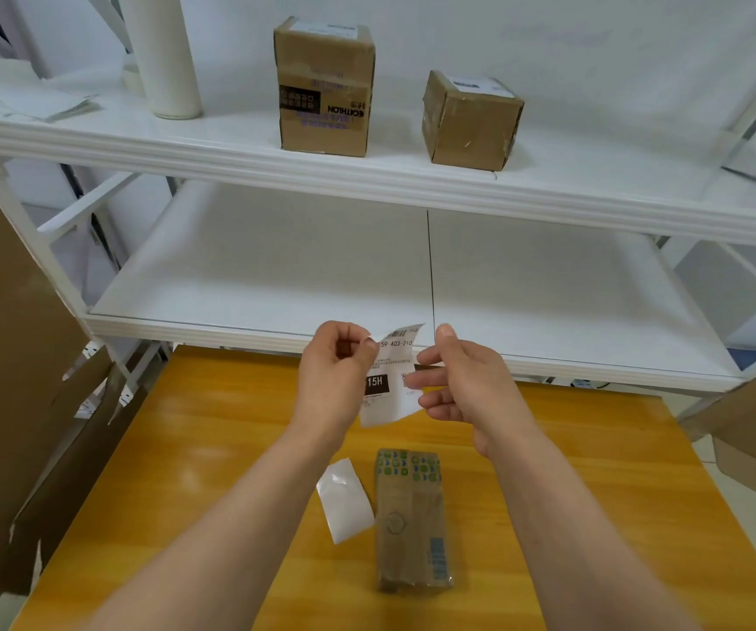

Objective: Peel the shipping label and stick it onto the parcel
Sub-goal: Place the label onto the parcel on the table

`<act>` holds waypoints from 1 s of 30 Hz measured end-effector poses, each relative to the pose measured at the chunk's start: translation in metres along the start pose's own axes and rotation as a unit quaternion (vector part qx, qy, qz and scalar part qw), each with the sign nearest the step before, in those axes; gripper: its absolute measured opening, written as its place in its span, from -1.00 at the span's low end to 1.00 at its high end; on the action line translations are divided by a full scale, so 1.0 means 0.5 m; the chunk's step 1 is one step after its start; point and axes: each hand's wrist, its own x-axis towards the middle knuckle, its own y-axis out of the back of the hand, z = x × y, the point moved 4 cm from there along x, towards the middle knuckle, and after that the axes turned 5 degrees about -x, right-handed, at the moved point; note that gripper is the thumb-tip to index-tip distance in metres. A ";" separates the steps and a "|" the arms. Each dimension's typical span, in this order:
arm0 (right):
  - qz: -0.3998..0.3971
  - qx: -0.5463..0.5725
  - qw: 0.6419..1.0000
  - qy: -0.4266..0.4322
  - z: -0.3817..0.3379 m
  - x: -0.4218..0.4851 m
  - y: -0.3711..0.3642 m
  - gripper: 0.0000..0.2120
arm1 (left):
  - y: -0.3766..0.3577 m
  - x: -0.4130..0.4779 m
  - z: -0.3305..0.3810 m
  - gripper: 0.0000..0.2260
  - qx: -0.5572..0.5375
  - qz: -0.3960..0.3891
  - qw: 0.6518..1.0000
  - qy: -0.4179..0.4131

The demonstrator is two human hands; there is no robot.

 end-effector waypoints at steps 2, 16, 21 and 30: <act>-0.003 -0.019 1.000 0.006 0.005 0.002 0.001 -0.75 | 0.002 0.004 0.000 -0.92 -0.047 0.006 0.998 0.046; -0.025 -0.102 0.991 0.079 0.006 -0.003 -0.006 -0.84 | 0.011 0.002 0.005 -0.75 -0.087 0.076 0.989 0.093; -0.050 -0.084 0.992 0.085 0.007 -0.007 -0.009 -0.79 | 0.021 0.008 0.001 -0.75 -0.026 0.090 0.995 0.037; -0.073 -0.030 0.994 0.080 0.005 -0.003 -0.011 -0.74 | 0.028 0.003 0.001 -0.73 0.027 0.067 0.997 -0.031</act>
